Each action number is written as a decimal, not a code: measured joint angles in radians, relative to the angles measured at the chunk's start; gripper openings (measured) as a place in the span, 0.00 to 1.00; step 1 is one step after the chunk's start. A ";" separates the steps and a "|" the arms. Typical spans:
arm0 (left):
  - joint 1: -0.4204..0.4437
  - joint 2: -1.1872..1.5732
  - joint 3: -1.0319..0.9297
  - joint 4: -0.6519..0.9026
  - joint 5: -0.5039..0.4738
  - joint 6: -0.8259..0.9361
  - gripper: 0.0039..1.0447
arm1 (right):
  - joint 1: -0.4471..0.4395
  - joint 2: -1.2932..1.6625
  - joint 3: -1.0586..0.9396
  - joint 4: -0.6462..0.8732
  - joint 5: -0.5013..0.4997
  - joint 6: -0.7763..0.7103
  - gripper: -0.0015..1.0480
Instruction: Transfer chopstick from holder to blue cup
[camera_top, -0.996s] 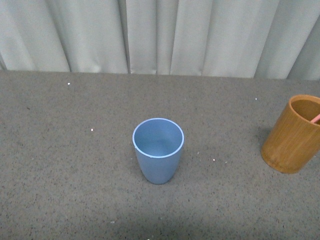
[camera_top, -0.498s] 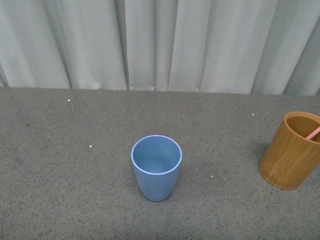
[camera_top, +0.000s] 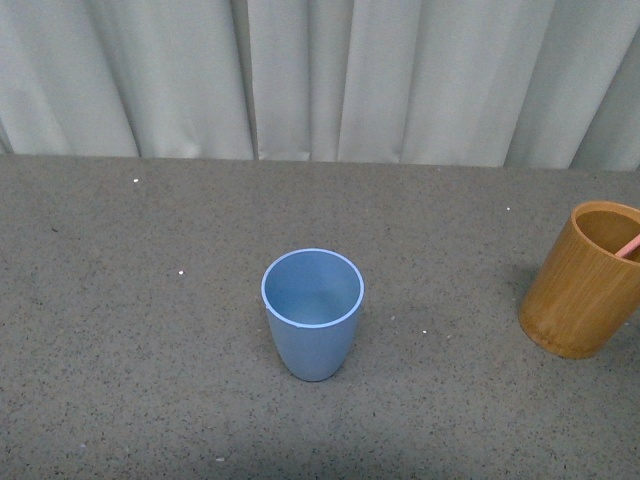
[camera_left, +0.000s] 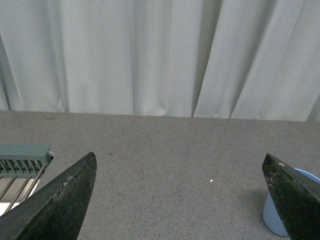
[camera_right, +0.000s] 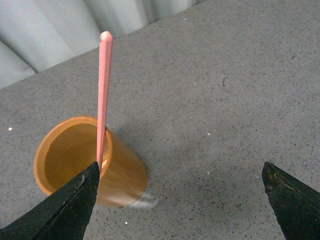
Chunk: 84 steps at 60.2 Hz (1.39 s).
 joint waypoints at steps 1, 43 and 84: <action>0.000 0.000 0.000 0.000 0.000 0.000 0.94 | 0.011 0.016 0.019 -0.014 0.008 0.010 0.91; 0.000 0.000 0.000 0.000 0.000 0.001 0.94 | 0.112 0.326 0.197 0.130 0.203 0.006 0.91; 0.000 0.000 0.000 0.000 0.000 0.001 0.94 | 0.165 0.456 0.224 0.194 0.268 0.033 0.54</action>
